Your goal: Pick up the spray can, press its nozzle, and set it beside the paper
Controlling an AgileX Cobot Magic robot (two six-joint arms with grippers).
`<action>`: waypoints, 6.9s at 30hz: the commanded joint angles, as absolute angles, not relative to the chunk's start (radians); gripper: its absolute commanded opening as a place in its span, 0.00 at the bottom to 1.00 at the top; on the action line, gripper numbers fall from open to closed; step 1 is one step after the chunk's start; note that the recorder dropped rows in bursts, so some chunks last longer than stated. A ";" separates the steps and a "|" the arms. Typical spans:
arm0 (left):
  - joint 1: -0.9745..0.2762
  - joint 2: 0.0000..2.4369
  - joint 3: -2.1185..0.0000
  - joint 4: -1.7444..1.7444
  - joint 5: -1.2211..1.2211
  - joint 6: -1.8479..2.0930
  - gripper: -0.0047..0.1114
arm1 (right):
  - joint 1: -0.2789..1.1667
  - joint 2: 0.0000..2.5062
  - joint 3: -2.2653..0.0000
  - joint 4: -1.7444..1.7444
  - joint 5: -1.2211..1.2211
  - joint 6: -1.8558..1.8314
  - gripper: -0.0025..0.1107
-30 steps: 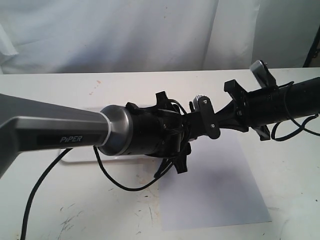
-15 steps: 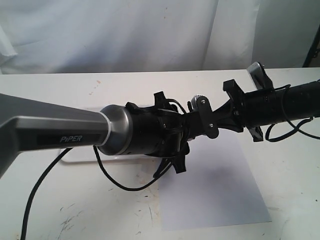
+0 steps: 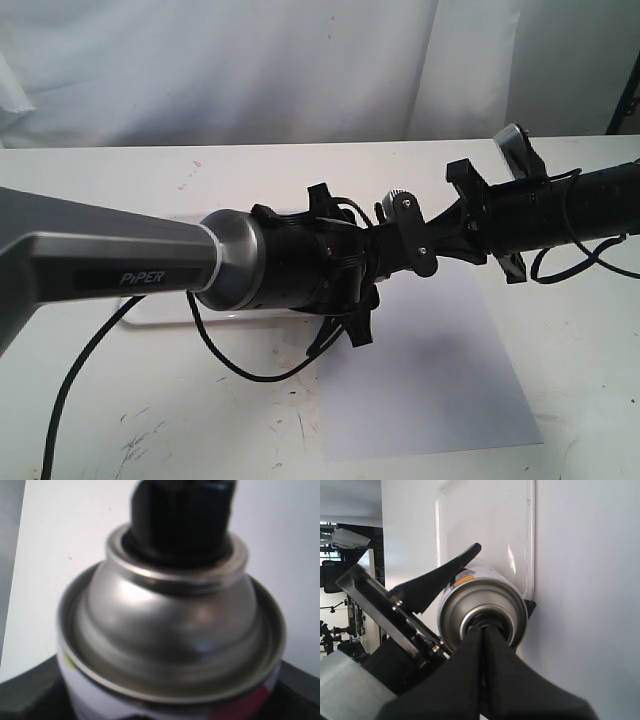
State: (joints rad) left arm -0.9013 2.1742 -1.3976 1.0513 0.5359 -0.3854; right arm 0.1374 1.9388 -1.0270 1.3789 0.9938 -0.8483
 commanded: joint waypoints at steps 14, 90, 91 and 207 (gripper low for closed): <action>-0.907 2.152 -1.407 1.065 0.560 -0.387 0.04 | 0.139 1.868 -1.011 1.323 0.893 -0.859 0.02; -0.907 1.607 -1.245 0.615 0.205 -0.442 0.04 | 0.080 0.117 -0.153 0.687 0.226 -0.594 0.02; -0.907 1.607 -1.245 0.615 0.205 -0.442 0.04 | 0.080 0.117 -0.148 0.687 0.204 -0.602 0.02; -0.276 2.143 -1.053 0.795 -0.811 -0.470 0.27 | 0.080 0.117 -0.085 0.744 0.114 -0.496 0.02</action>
State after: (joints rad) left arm -0.2781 2.1514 -1.0439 0.8190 -0.7746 -0.4754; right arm 0.0883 0.1202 -0.0896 0.7393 0.1181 -0.4984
